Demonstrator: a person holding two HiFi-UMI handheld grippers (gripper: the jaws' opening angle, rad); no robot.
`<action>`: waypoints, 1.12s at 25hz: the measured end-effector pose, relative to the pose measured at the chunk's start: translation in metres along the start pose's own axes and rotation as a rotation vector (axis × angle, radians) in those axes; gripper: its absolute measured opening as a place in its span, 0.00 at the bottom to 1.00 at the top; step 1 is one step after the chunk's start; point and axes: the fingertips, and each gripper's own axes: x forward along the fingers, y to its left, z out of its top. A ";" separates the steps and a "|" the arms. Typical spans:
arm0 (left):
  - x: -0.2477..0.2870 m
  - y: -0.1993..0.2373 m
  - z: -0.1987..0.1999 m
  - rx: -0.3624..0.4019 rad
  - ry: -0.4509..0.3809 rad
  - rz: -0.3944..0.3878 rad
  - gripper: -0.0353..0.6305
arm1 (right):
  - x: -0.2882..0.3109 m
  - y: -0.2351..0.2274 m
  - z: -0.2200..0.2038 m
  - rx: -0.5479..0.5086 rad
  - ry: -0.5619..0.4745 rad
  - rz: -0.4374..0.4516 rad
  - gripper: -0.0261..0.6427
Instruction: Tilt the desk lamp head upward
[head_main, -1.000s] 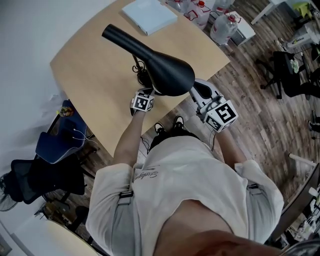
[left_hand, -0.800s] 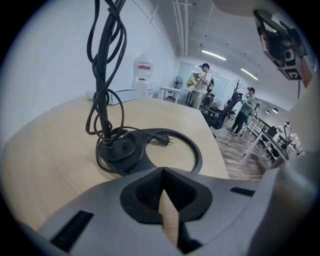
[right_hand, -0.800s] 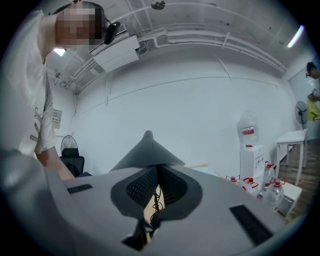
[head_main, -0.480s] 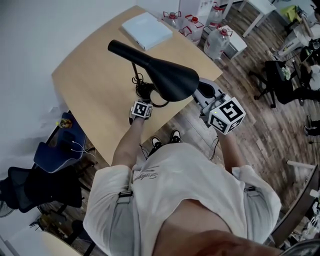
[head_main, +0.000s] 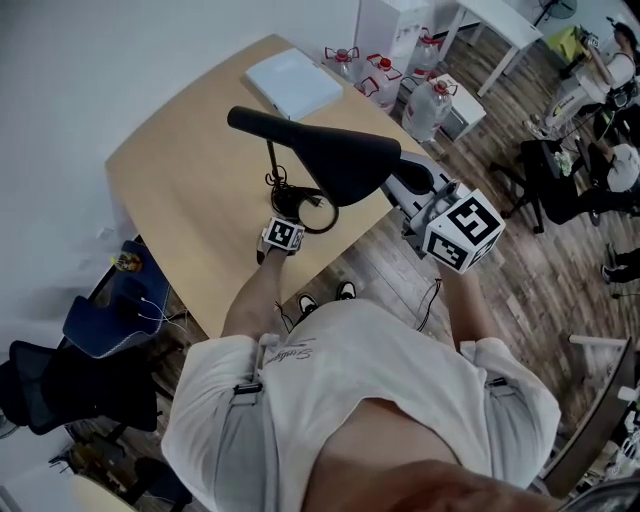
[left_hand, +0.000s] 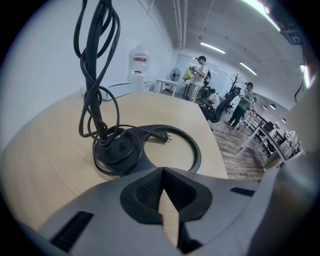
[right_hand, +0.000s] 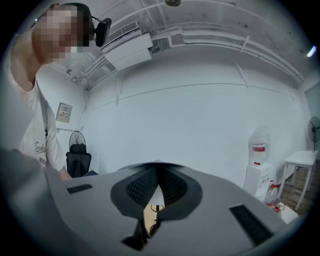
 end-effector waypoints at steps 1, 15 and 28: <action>0.000 0.000 0.000 0.004 0.001 0.001 0.08 | 0.002 0.001 0.005 -0.012 -0.001 0.001 0.03; 0.000 -0.002 0.002 0.043 0.006 -0.019 0.08 | 0.018 0.004 0.050 -0.064 -0.042 0.038 0.03; 0.001 0.000 0.002 0.033 0.008 -0.007 0.08 | 0.014 0.001 0.054 -0.035 -0.079 0.070 0.03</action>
